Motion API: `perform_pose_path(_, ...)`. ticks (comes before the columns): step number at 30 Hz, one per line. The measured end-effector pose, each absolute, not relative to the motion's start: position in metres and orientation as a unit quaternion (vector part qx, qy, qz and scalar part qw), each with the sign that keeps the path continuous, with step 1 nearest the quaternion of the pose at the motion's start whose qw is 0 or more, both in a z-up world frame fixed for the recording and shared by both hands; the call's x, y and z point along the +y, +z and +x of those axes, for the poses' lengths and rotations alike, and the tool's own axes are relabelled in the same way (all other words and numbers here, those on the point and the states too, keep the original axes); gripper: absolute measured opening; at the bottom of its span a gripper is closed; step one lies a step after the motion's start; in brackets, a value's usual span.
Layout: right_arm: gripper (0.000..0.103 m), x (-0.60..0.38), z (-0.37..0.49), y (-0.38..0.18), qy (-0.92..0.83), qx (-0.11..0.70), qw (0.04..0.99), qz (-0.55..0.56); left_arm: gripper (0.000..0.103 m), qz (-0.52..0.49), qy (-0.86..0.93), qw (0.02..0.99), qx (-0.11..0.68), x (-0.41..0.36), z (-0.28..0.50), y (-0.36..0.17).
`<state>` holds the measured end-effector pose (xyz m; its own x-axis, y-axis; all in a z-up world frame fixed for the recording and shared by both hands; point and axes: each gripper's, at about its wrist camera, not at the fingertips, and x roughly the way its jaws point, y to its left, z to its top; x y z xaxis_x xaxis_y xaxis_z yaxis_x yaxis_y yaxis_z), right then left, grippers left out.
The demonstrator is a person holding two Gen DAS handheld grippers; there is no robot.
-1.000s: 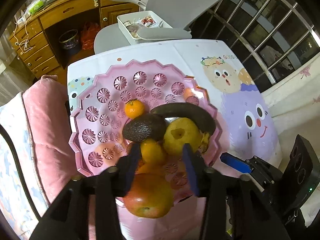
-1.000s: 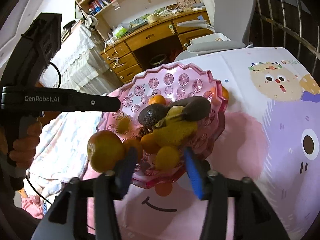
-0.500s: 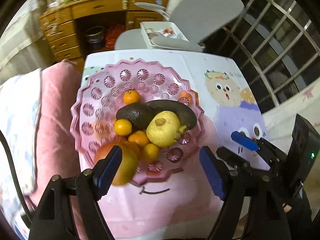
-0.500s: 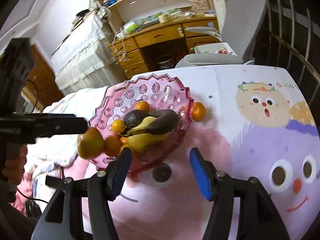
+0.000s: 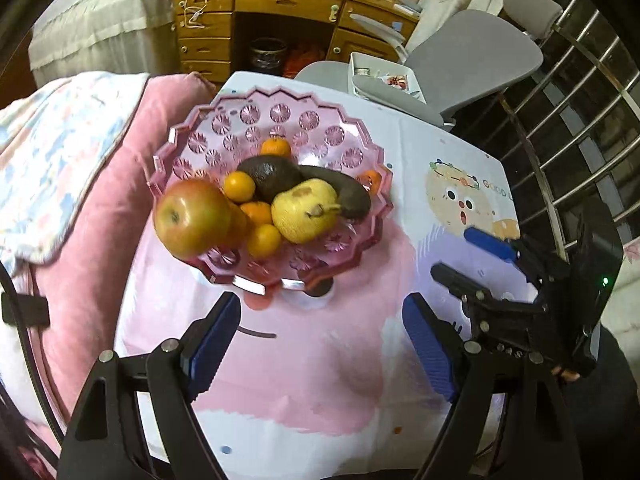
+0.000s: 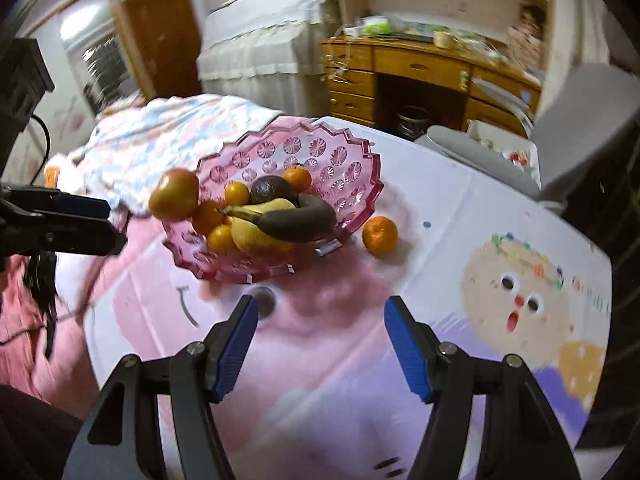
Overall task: Organize fruits
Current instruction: 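Grasp the last mandarin on the cloth with the right tool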
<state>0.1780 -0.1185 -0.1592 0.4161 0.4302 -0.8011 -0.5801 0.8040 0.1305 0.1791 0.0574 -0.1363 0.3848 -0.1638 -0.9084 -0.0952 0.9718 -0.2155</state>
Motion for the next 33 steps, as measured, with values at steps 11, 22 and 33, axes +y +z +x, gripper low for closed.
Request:
perform_pose_path(11, 0.066, -0.126, 0.229, -0.208, 0.317, 0.411, 0.840, -0.158, 0.082, -0.158, -0.010, 0.826, 0.541, 0.027, 0.179, -0.173)
perform_pose_path(22, 0.066, -0.102, 0.256, -0.251, 0.321, 0.375, 0.837, -0.237, 0.082, -0.175, -0.007, 0.838, 0.518, 0.023, 0.187, -0.185)
perform_pose_path(33, 0.048, -0.081, 0.272, -0.266, 0.338, 0.376, 0.826, -0.250, 0.082, -0.186, -0.002, 0.834, 0.519, 0.034, 0.188, -0.194)
